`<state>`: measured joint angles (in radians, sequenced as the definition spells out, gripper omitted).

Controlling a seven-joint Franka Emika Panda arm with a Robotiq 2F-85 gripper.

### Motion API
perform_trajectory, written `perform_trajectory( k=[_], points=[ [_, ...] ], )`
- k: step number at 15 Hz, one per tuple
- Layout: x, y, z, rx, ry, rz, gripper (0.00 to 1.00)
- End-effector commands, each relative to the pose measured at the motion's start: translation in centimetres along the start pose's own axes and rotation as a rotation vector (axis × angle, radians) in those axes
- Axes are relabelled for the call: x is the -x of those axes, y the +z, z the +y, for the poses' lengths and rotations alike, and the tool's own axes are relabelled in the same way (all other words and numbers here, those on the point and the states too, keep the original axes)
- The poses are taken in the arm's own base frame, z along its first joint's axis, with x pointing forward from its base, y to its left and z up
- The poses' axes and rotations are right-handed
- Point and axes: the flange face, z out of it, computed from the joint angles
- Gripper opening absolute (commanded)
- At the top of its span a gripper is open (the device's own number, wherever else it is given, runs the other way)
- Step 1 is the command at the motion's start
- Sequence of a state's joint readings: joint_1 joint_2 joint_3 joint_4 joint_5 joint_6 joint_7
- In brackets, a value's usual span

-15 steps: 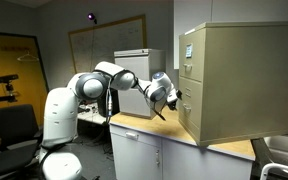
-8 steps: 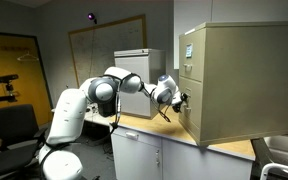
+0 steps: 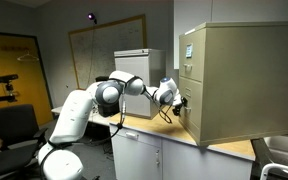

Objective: Open the bottom drawer of the right cabinet

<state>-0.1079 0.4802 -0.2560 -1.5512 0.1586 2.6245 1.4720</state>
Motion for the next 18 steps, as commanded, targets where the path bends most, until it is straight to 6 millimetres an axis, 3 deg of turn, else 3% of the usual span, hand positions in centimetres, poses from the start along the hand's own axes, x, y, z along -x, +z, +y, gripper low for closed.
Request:
perform_trajectory(
  k=[1, 5, 10, 14, 18],
  points=[
    [0.6, 1.1, -0.5, 0.065, -0.021, 0.015, 0.7],
    [3.0, -1.7, -1.1, 0.118, -0.128, -0.068, 0.39],
    [4.7, -3.0, -1.2, 0.074, -0.244, -0.101, 0.07],
    [5.9, -2.5, 1.1, 0.042, -0.27, -0.117, 0.1],
    [5.6, -2.9, 3.0, -0.081, -0.297, -0.124, 0.09]
  ],
)
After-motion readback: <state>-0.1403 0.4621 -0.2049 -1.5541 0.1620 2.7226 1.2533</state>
